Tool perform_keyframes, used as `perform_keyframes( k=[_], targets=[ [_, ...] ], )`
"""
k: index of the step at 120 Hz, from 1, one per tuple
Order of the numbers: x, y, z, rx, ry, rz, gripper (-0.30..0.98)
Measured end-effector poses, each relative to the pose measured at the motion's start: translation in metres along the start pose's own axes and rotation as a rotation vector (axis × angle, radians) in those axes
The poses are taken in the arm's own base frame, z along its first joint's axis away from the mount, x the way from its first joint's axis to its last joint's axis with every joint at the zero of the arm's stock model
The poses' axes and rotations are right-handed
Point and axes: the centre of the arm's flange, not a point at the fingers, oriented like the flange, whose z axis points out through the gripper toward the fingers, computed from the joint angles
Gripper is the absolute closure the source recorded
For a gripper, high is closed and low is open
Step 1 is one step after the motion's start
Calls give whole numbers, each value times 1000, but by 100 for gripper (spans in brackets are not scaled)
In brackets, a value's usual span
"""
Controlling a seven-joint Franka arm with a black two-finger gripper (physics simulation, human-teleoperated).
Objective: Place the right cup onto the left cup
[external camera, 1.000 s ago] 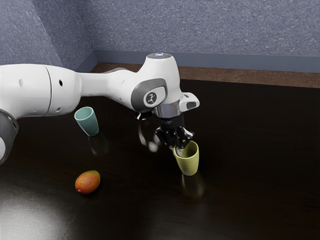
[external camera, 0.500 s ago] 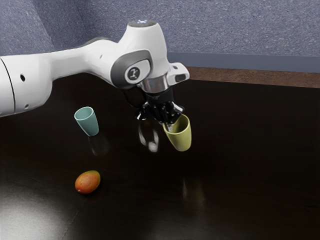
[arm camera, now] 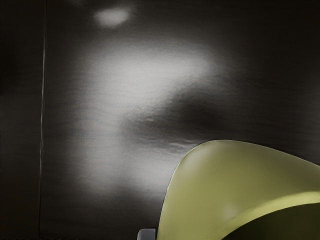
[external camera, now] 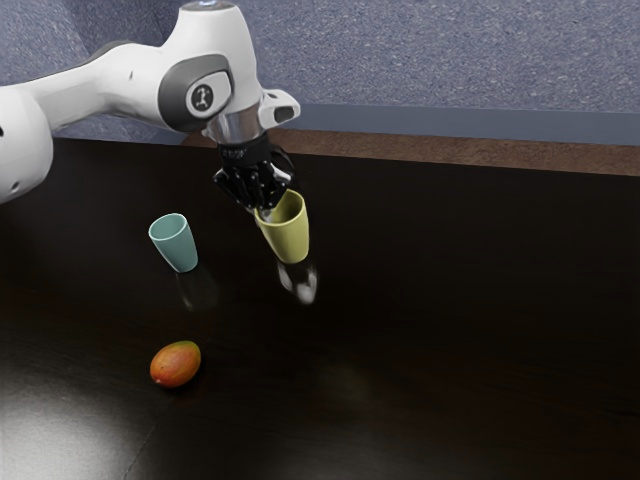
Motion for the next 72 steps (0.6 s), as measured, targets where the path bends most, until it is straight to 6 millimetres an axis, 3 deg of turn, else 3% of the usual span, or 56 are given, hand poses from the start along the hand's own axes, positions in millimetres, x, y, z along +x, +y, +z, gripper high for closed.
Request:
perform_keyframes(
  k=[34,72],
  targets=[
    [6,-47,-2,4,-17,-35,78],
    [11,-85,-5,1,-19,-54,78]
  ],
)
